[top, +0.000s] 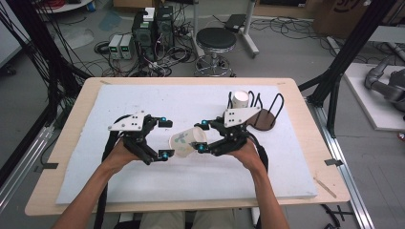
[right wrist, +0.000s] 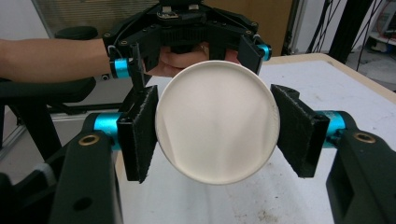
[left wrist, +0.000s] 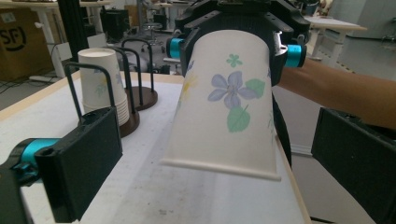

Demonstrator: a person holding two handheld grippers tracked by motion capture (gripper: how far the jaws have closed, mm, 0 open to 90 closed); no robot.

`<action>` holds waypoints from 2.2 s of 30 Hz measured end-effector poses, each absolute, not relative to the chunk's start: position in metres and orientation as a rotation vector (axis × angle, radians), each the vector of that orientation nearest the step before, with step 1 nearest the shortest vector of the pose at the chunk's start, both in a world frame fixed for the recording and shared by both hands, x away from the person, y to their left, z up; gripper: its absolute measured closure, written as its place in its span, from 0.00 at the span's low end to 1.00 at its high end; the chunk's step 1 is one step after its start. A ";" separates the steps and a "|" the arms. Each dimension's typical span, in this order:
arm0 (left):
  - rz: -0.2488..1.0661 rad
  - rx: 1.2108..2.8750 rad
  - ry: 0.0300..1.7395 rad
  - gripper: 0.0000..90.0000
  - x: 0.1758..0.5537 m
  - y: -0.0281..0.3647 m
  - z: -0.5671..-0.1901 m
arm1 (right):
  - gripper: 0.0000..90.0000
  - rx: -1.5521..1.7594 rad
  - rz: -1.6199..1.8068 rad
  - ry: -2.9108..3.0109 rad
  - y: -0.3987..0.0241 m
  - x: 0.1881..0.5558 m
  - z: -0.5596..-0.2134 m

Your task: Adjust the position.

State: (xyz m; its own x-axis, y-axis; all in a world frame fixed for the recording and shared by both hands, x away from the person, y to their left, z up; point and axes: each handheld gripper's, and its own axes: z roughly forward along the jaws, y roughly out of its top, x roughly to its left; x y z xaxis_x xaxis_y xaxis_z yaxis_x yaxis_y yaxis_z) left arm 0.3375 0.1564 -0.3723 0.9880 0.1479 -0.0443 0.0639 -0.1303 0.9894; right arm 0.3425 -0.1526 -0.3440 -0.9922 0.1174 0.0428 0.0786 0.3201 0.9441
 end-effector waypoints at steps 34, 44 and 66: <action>-0.027 1.758 0.098 0.02 0.345 0.113 -0.378 | 0.41 0.140 1.867 2.520 -0.152 0.339 -0.343; -0.035 1.769 0.052 0.20 0.343 0.117 -0.384 | 0.41 0.133 1.888 2.516 -0.152 0.339 -0.343; -0.012 1.776 0.052 0.33 0.342 0.120 -0.384 | 0.28 0.140 1.825 2.532 -0.150 0.340 -0.347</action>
State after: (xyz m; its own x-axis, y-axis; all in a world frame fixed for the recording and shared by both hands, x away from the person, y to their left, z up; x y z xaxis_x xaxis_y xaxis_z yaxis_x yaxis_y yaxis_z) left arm 0.3417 0.1201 -0.3842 0.9989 0.0289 -0.0366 0.0417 -0.2036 0.9782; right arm 0.3399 -0.1502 -0.3465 -0.9959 0.0822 0.0385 0.0625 0.3136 0.9475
